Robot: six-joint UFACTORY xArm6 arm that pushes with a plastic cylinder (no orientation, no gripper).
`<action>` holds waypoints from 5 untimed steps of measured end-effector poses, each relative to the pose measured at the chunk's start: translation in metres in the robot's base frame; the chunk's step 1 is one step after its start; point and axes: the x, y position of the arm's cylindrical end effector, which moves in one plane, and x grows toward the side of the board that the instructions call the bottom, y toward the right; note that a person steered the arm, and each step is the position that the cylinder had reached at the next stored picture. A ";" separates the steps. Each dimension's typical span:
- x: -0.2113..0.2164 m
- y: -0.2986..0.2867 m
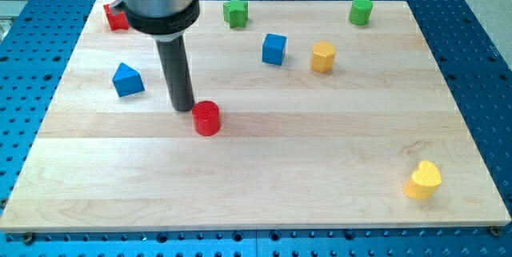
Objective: Push the red circle to the bottom center
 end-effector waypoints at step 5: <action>0.055 0.111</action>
